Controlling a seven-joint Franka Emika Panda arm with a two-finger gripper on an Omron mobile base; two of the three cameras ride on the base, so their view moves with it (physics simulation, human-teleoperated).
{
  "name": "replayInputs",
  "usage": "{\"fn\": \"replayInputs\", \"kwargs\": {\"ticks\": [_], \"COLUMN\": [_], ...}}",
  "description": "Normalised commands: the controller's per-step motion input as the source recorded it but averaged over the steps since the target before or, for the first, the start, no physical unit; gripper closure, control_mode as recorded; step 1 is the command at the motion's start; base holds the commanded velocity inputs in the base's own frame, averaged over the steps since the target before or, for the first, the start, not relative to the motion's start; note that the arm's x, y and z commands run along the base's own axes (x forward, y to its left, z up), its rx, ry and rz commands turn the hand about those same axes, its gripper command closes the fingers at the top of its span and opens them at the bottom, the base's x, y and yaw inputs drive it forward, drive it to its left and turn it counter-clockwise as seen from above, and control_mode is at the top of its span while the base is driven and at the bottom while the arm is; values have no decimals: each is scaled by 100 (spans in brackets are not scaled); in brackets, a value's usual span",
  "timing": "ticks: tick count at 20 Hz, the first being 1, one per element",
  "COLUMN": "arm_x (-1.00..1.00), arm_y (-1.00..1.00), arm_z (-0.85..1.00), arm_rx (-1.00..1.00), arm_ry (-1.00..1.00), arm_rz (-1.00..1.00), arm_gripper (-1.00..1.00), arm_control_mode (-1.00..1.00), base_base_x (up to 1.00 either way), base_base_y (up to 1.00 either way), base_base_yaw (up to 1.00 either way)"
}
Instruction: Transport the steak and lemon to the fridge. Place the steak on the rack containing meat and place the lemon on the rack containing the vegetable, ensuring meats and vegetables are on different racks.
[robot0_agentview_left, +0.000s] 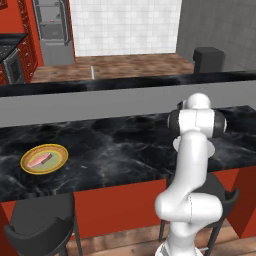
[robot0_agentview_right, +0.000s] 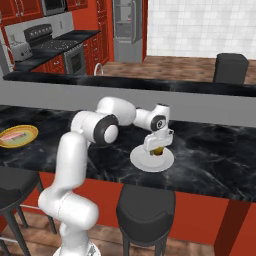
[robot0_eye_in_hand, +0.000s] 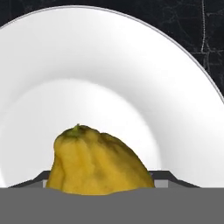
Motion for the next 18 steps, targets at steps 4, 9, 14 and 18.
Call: {"fn": "replayInputs", "kwargs": {"ticks": [4,9,14,18], "arm_x": [-56,-81,-89,-84], "arm_y": [10,34,65,86], "arm_z": [33,49,49,41], "arm_rx": [0,0,0,-1], "arm_ry": [-2,-15,-31,-20], "arm_rz": [-2,-4,-8,-11], "arm_gripper": [100,100,100,100], "arm_control_mode": [-100,-100,-100,-100], "base_base_x": [0,0,0,0], "base_base_y": [0,0,0,0], "base_base_yaw": [0,0,0,0]}}
